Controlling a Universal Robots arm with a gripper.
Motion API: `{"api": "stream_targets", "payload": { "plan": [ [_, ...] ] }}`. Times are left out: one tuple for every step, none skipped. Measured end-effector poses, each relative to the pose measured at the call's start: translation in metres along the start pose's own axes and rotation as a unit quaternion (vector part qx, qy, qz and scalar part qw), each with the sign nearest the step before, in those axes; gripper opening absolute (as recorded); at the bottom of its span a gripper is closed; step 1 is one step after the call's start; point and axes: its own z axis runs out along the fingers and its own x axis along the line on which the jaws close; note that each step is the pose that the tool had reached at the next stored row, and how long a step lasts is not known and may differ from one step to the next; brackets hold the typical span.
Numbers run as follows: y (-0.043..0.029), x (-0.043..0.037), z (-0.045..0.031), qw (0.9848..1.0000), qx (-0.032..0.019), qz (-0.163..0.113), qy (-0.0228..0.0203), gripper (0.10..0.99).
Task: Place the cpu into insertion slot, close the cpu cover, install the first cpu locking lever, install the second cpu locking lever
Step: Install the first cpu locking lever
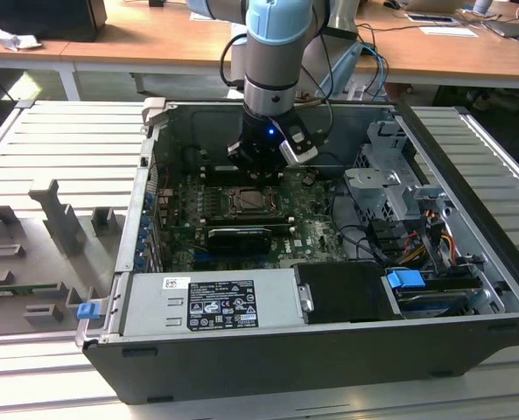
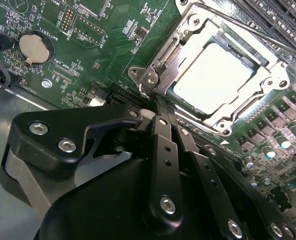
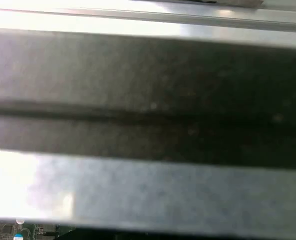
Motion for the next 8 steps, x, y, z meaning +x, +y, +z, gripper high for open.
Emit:
{"api": "stream_targets", "payload": {
  "plan": [
    [0.0002,-0.0001,-0.0012,1.0000,-0.0002,0.000,-0.0003,0.106],
    [0.0004,-0.0002,-0.0034,1.0000,-0.0003,0.000,-0.0004,0.106],
    [0.0007,-0.0002,-0.0070,1.0000,0.0000,0.000,-0.0001,0.106],
    [0.0011,-0.0002,-0.0122,1.0000,0.0002,0.000,0.0000,0.106],
    [0.0013,-0.0002,-0.0143,1.0000,0.0006,0.000,0.0000,0.106],
    [0.0012,-0.0002,-0.0143,1.0000,0.0006,0.000,-0.0001,0.106],
    [0.0008,-0.0001,-0.0144,1.0000,0.0007,0.000,0.0000,0.106],
    [0.0005,-0.0001,-0.0145,1.0000,0.0007,0.000,0.0000,0.106]
  ]
}}
